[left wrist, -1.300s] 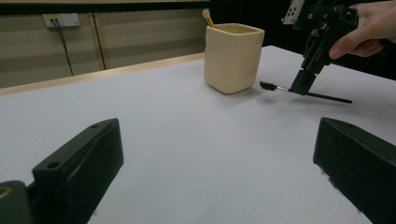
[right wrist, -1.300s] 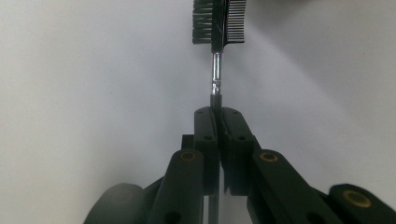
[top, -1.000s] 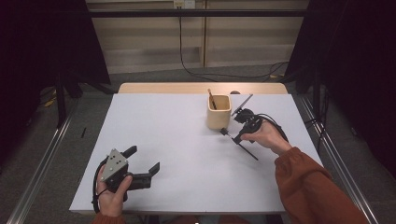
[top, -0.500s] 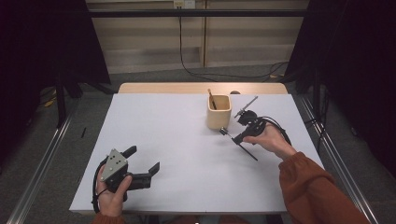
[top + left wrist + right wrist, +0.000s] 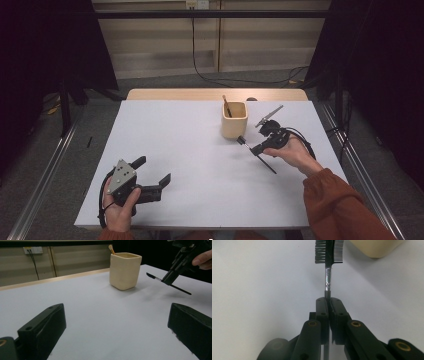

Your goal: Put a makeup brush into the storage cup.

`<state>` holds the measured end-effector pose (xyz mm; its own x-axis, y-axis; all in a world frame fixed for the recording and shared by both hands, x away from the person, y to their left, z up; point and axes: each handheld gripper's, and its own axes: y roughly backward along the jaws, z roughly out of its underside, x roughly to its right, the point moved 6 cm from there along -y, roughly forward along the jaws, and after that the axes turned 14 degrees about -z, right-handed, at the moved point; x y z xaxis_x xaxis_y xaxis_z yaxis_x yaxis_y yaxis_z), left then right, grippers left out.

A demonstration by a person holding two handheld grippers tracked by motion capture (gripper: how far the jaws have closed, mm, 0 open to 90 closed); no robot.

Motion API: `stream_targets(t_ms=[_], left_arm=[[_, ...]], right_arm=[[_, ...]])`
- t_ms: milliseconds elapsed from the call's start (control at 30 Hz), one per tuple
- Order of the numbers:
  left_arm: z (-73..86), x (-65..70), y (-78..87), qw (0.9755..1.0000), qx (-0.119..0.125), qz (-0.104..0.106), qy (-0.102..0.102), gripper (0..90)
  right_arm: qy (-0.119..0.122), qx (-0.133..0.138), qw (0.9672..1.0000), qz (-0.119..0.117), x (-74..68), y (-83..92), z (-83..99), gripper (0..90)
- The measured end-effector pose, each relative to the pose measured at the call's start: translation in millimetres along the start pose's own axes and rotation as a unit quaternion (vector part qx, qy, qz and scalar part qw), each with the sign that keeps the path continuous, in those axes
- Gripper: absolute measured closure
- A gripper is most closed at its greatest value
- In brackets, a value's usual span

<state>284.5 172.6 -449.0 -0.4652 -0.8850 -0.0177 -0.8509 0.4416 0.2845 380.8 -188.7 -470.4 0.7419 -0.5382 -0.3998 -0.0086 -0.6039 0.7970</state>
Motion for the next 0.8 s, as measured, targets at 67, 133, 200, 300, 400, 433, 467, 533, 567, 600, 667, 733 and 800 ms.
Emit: stream_targets(t_ms=[67,133,200,300,400,433,467,533,567,600,667,733,800], left_arm=[[0.0,0.0,0.0,1.0,0.0,0.0,0.0,1.7],[0.2,-0.3,0.2,1.0,-0.001,-0.001,0.0,1.7],[0.2,-0.7,0.5,1.0,-0.001,-0.001,-0.001,1.7],[0.1,-1.1,0.2,1.0,0.0,-0.002,-0.002,1.7],[0.0,-0.6,0.3,1.0,0.0,-0.002,-0.002,1.7],[0.1,-0.6,0.4,1.0,0.0,-0.002,-0.001,1.7],[0.1,-0.8,0.4,1.0,0.0,-0.002,-0.001,1.7],[0.2,-1.1,0.2,1.0,-0.001,-0.002,-0.002,1.7],[0.2,-0.8,0.2,1.0,-0.001,-0.002,-0.001,1.7],[0.2,-0.7,0.1,1.0,-0.001,-0.002,0.0,1.7],[0.3,-0.6,0.0,1.0,-0.001,-0.002,0.0,1.7],[0.3,-0.9,0.0,1.0,-0.001,-0.003,0.001,1.7],[0.0,-0.9,0.3,1.0,-0.001,-0.003,0.005,1.9]], right_arm=[[-0.001,0.008,1.0,0.001,-1.0,1.6,0.2,85.6],[0.002,0.017,0.9998,0.0,-2.0,3.9,0.2,85.6],[0.002,0.025,0.9997,-0.001,-3.5,5.7,0.5,85.6],[0.006,0.038,0.9993,-0.002,-4.2,8.4,1.4,85.6],[0.008,0.052,0.9986,-0.006,-4.7,11.2,1.6,85.6],[0.008,0.054,0.9985,-0.006,-5.2,12.2,1.7,85.6],[0.012,0.062,0.998,-0.005,-5.8,13.8,1.3,85.6],[0.017,0.071,0.9973,-0.007,-7.4,16.7,0.7,85.6],[0.018,0.076,0.9969,-0.006,-8.1,18.1,0.5,85.6],[0.021,0.08,0.9966,-0.006,-8.3,19.4,0.3,85.6],[0.023,0.089,0.9958,-0.004,-8.8,21.4,0.4,85.6],[0.024,0.095,0.9952,-0.006,-9.4,22.3,0.9,85.6],[0.028,0.096,0.9949,-0.01,-10.1,21.2,1.9,85.6]])
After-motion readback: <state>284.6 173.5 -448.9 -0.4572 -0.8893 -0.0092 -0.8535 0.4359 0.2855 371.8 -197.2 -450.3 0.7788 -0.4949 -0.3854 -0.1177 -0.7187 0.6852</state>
